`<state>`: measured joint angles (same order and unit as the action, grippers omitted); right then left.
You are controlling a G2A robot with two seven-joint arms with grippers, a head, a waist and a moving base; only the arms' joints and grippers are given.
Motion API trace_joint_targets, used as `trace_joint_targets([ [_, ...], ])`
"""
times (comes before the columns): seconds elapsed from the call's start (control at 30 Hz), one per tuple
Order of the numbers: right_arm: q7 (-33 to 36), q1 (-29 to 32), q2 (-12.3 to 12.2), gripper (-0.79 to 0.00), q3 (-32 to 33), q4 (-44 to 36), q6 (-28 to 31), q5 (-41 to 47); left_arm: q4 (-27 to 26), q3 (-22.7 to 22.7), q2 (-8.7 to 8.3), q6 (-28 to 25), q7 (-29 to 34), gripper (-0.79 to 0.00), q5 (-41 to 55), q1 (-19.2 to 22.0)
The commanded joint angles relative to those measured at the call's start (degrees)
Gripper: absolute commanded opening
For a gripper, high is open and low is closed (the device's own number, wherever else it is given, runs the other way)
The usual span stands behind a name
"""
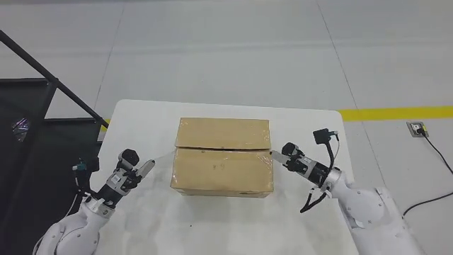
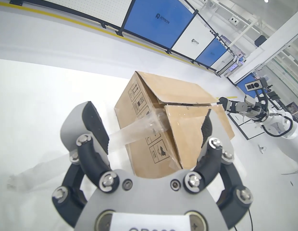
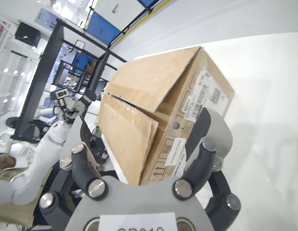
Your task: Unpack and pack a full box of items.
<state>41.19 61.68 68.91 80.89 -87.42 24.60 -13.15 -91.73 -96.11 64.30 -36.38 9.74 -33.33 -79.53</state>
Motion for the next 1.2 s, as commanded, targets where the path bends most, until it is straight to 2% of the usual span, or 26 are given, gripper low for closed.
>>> trace_joint_targets([
  [0.0, 2.9, -1.4, -0.1, 0.0, -0.5, 2.1, 1.1, 3.3, 0.1, 0.2, -0.03, 0.2, 0.2, 0.0, -0.2, 0.2],
  [0.4, 10.6, -5.7, -0.3, 0.0, -2.8, 6.8, 5.4, 15.7, 0.2, 2.3, 0.0, 0.8, -0.1, 0.0, -1.2, 0.9],
  [0.53, 15.1, -5.3, -0.7, 0.0, -2.4, 5.4, 7.6, 21.3, -0.1, 2.8, 0.01, 0.9, -0.4, 0.0, -1.4, 0.8],
  [0.7, 25.1, -3.5, -1.7, 0.0, -1.0, 2.1, 11.8, 30.4, -1.0, 3.0, 0.1, 0.8, -2.4, 0.0, -0.7, 0.5],
  [0.77, 27.3, -2.3, -2.3, 0.0, -0.6, -1.1, 11.2, 32.1, -1.6, 2.9, 0.15, 0.5, -3.4, 0.0, 0.8, 0.1],
  [0.87, 28.0, 0.7, -3.6, 0.0, -0.2, -7.1, 10.5, 31.2, -2.7, 2.5, 0.03, -1.8, -2.5, 0.0, 3.5, -0.5],
  [1.0, 26.9, 4.8, -5.6, 0.0, -0.6, -12.8, 11.6, 25.7, -4.4, 2.2, -0.37, -7.1, 1.0, 0.0, 7.1, -1.7],
  [1.17, 26.6, 7.5, -7.6, 0.0, -2.7, -14.5, 11.9, 16.9, -5.7, 2.5, -1.21, -14.1, 8.5, 0.0, 11.5, -3.1],
])
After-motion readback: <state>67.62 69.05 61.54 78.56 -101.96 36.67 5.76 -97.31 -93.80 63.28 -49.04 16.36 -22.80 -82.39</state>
